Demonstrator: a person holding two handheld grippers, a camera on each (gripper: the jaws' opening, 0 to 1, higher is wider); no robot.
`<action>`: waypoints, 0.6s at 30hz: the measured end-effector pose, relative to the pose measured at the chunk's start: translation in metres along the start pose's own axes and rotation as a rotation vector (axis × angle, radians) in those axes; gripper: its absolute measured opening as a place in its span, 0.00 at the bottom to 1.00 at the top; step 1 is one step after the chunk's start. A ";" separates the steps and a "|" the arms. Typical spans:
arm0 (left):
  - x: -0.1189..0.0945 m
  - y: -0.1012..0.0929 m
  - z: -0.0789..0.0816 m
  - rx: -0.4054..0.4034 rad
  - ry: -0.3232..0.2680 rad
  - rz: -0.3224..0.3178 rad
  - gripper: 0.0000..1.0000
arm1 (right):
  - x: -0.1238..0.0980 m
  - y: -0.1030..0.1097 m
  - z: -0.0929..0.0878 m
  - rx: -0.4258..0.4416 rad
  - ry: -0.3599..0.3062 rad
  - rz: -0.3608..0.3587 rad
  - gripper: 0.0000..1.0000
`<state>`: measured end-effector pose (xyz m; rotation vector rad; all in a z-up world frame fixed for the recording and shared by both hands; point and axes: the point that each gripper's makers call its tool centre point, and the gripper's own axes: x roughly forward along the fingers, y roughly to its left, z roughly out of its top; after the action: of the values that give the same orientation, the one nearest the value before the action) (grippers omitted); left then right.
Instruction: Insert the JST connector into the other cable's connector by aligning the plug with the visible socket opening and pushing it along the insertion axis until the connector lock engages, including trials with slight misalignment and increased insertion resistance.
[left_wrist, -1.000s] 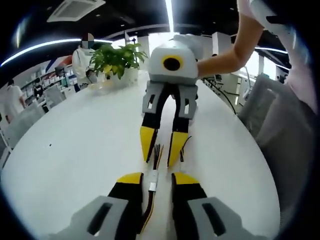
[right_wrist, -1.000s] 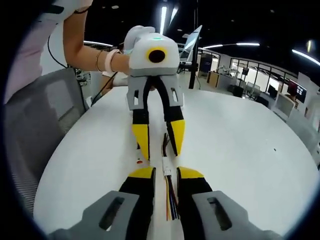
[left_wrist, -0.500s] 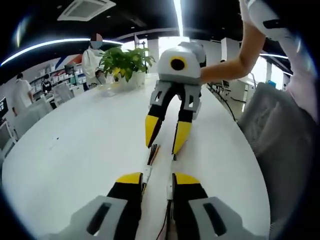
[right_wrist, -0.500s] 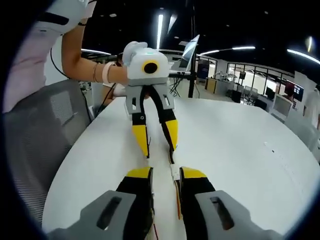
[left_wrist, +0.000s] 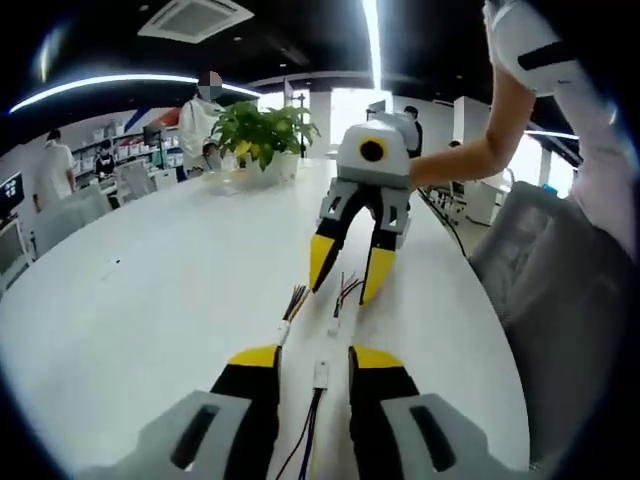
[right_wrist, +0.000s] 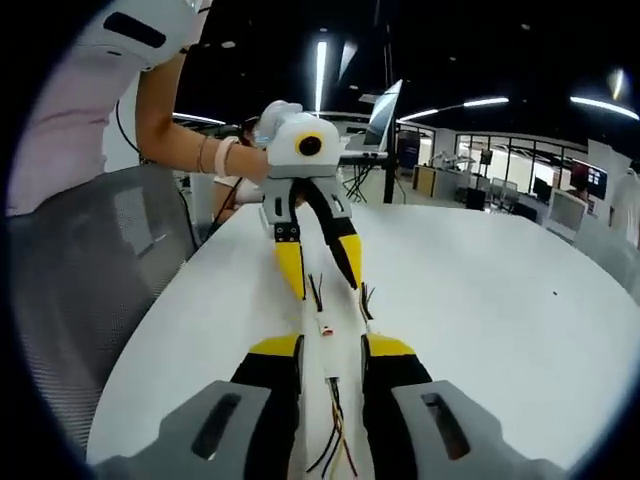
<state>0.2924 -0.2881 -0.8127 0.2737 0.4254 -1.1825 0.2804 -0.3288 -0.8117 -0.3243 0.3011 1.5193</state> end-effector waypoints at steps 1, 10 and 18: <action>0.000 0.000 -0.002 0.005 -0.006 -0.001 0.20 | 0.000 0.001 -0.001 0.002 -0.010 -0.004 0.18; 0.003 -0.009 -0.017 0.044 -0.006 -0.073 0.18 | -0.001 0.001 -0.013 0.016 -0.035 -0.002 0.14; 0.009 -0.005 -0.018 0.034 -0.046 -0.070 0.14 | 0.003 -0.002 -0.023 0.031 -0.032 -0.005 0.13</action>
<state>0.2876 -0.2896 -0.8330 0.2624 0.3770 -1.2634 0.2829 -0.3348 -0.8343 -0.2756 0.2976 1.5121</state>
